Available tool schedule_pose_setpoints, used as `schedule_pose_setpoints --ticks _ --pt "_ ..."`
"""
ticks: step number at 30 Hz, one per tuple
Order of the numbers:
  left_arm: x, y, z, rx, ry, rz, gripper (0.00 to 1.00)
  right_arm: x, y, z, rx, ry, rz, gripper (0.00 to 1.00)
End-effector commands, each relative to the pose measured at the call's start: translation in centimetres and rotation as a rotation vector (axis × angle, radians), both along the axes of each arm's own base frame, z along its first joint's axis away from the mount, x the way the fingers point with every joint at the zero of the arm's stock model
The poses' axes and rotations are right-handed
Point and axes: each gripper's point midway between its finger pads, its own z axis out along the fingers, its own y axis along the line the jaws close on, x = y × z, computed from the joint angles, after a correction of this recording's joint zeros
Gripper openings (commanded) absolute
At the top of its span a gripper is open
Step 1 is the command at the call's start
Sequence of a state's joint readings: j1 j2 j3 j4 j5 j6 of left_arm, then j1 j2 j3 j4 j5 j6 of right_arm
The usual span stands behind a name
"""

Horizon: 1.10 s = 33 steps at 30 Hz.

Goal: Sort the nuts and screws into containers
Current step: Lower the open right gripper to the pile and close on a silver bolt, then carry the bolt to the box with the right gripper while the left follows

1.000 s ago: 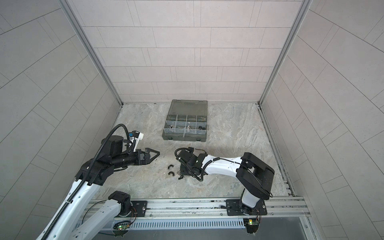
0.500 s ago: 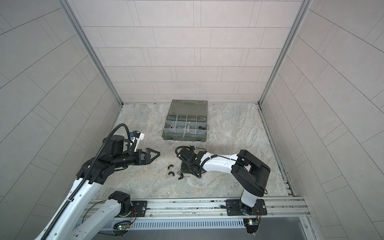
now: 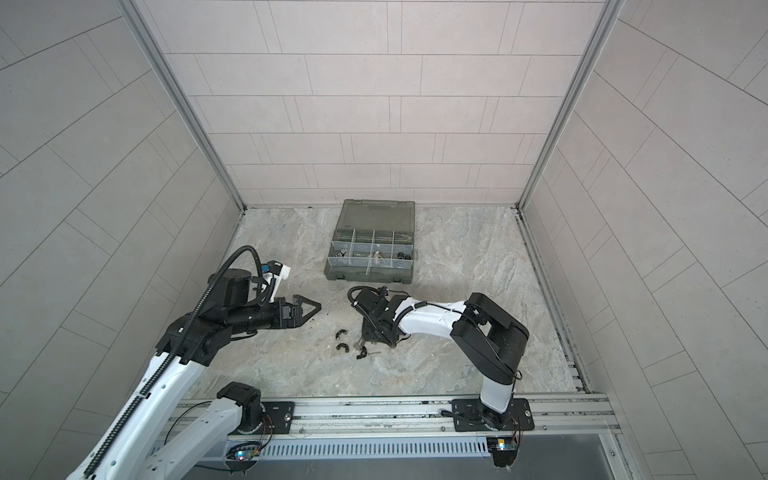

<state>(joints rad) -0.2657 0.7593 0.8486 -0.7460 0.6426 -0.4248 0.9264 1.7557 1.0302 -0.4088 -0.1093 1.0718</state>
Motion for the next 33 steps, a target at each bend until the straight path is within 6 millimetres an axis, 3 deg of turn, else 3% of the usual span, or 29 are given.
schedule_pose_setpoints --ticks 1,9,15,20,27,33 --pt "0.3 0.2 0.3 0.011 -0.033 0.001 1.0 -0.5 -1.9 1.3 -0.054 -0.01 -0.012 0.15" --pt "0.8 0.1 0.9 -0.006 -0.041 0.018 1.0 1.5 -3.3 6.6 -0.039 -0.119 -0.009 0.15" --pt "2.0 -0.2 1.1 -0.002 -0.027 0.02 1.0 6.2 -4.9 9.6 -0.021 -0.176 -0.033 0.15" --pt "3.8 -0.6 2.1 0.026 -0.031 0.005 1.0 11.6 -5.7 11.9 0.008 -0.222 -0.067 0.16" --pt "7.1 -0.2 2.6 0.098 -0.035 0.049 1.0 18.3 -5.5 11.6 0.028 -0.214 -0.069 0.16" --pt "10.3 -0.9 1.6 0.084 -0.011 0.077 1.0 23.6 -4.7 10.6 0.074 -0.204 -0.067 0.16"
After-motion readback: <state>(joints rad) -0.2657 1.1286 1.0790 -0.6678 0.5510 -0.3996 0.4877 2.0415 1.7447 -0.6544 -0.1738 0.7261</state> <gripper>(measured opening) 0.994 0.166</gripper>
